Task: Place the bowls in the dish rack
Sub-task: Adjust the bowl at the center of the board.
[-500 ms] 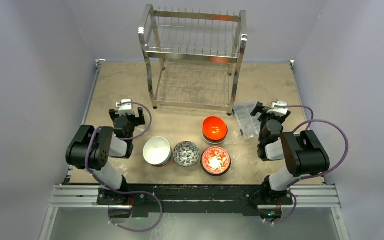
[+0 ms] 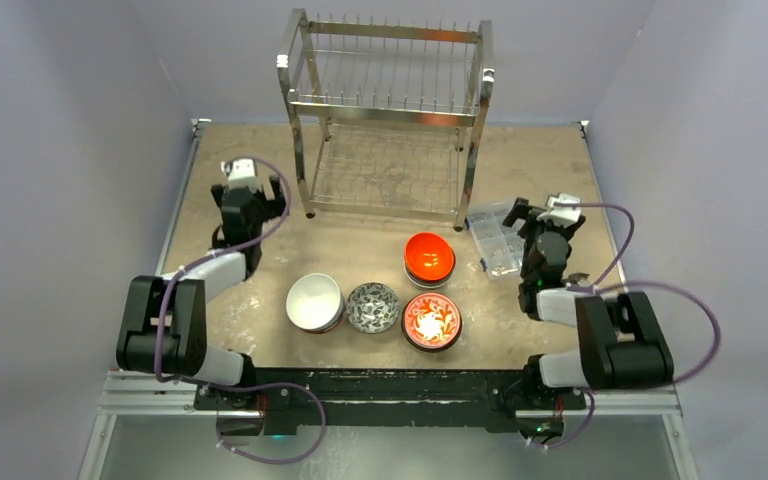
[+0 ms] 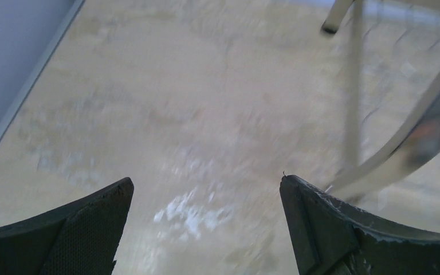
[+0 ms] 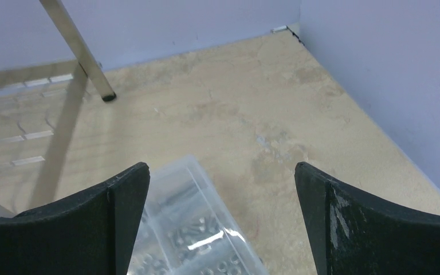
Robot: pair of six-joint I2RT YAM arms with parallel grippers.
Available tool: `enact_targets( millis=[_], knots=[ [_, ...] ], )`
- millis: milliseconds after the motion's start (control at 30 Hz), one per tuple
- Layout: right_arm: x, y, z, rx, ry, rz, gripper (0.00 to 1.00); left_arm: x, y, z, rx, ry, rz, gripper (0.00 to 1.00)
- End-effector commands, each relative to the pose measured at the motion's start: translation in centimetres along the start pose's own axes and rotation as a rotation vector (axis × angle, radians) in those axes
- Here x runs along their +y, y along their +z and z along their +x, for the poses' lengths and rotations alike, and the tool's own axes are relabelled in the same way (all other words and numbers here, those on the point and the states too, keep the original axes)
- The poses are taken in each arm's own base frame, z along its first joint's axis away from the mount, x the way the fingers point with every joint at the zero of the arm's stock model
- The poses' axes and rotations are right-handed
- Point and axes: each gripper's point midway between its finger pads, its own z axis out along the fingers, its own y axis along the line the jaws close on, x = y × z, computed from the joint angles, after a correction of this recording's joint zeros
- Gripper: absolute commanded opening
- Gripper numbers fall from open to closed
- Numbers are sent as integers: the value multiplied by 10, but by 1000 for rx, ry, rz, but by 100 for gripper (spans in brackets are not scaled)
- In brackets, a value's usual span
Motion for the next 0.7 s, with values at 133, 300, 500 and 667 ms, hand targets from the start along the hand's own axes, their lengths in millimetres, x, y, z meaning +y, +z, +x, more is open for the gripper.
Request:
enact_targets(
  millis=[133,300,500,667],
  knots=[
    [25,5,-70,183,334,51,99,-50,-33,-9,304,-258,195,99],
    [82,-31,-83,253,397,-310,99,-55,-58,2,367,-371,208,99],
    [102,-66,-74,279,486,-476,99,-81,-86,-16,257,-439,420,99],
    [116,-74,-70,307,429,-585,99,-75,-100,-27,197,-454,413,99]
  ],
)
